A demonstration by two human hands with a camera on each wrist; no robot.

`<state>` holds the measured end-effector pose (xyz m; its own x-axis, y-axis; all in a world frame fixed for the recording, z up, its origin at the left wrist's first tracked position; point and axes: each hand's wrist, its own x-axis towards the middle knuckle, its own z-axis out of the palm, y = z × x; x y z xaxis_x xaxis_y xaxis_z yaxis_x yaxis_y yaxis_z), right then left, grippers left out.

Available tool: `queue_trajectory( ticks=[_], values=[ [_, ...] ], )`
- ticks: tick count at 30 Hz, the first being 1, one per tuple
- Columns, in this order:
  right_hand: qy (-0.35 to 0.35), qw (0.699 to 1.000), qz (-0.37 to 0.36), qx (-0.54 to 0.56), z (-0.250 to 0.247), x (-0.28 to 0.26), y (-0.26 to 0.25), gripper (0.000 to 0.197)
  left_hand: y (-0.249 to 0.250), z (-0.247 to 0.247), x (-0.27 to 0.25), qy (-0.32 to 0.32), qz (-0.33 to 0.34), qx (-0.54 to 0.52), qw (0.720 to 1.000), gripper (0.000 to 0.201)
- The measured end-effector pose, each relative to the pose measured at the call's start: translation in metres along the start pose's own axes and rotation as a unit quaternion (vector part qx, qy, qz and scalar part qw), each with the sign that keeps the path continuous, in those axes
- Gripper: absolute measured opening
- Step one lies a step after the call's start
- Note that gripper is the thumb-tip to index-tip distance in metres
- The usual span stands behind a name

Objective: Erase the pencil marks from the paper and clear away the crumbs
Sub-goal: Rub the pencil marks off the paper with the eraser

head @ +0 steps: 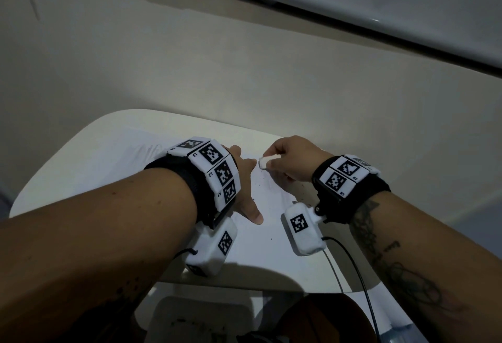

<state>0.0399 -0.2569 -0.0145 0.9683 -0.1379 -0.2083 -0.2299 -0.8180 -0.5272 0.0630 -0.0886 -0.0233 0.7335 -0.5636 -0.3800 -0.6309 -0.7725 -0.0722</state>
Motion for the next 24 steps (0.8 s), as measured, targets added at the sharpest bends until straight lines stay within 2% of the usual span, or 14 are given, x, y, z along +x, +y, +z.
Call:
queue_trajectory(
  ticks=[2,7,12,17,22,24],
  values=[
    [0.013,1.000,-0.007,-0.018,-0.001,0.003,-0.001,0.015,0.000,0.000,0.001,0.001,0.000,0.000,1.000,0.129],
    [-0.061,0.997,-0.004,-0.052,-0.008,-0.004,-0.003,0.013,0.000,0.000,0.001,0.005,0.004,-0.005,1.000,0.126],
    [0.009,0.998,-0.016,-0.066,-0.005,0.005,-0.004,0.018,0.001,0.000,0.001,0.002,0.001,0.001,1.000,0.128],
    [-0.054,0.995,-0.003,-0.082,-0.007,0.000,0.001,0.014,0.001,0.000,0.001,0.003,0.005,0.001,1.000,0.124],
    [0.018,0.996,-0.015,-0.081,-0.006,0.007,-0.005,0.018,0.001,-0.001,0.000,-0.001,-0.001,0.000,1.000,0.130],
    [-0.001,0.997,-0.007,-0.078,-0.007,0.007,-0.003,0.016,0.001,-0.001,0.000,0.001,0.002,0.000,1.000,0.130]
  ],
)
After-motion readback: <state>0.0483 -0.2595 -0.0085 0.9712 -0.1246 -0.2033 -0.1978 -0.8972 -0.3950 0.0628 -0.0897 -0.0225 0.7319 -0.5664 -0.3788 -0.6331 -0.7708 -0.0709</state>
